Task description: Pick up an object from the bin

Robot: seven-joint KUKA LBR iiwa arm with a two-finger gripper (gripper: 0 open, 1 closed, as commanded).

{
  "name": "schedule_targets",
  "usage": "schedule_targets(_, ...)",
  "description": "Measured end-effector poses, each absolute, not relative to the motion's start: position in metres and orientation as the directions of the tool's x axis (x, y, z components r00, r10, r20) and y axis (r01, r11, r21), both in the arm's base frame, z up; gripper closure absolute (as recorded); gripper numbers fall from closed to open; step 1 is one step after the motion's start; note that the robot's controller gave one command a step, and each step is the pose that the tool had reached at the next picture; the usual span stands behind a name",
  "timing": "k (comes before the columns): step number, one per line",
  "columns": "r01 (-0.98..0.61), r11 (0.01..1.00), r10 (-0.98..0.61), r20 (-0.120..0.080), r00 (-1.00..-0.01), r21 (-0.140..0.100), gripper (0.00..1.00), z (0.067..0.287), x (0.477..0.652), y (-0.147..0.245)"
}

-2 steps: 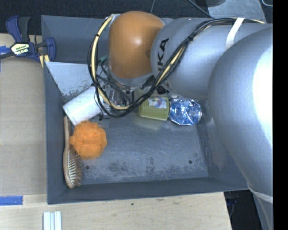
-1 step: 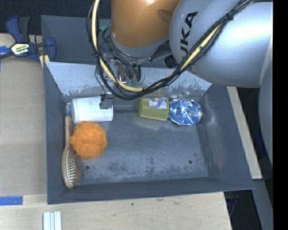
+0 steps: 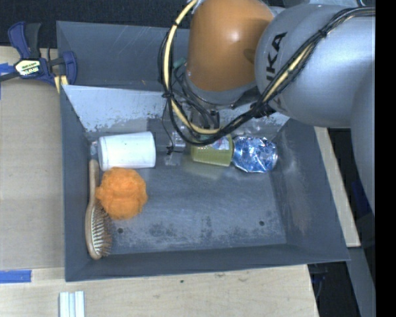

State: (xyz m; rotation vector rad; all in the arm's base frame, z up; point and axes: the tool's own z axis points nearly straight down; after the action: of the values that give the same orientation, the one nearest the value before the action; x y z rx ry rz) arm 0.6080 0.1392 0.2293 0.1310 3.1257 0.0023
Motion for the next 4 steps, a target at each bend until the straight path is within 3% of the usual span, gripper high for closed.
schedule_targets(1,0.253,0.968,0.253,-0.010,-0.967,0.000,0.00,0.118,0.622,0.044)
schedule_targets(2,0.247,0.969,0.247,-0.016,-0.969,0.005,1.00,0.123,0.623,0.048)
schedule_targets(3,0.127,0.992,0.127,-0.017,-0.992,0.005,1.00,0.081,0.626,0.130)
schedule_targets(4,0.310,0.951,0.310,-0.020,-0.951,0.003,1.00,0.072,0.623,0.155)
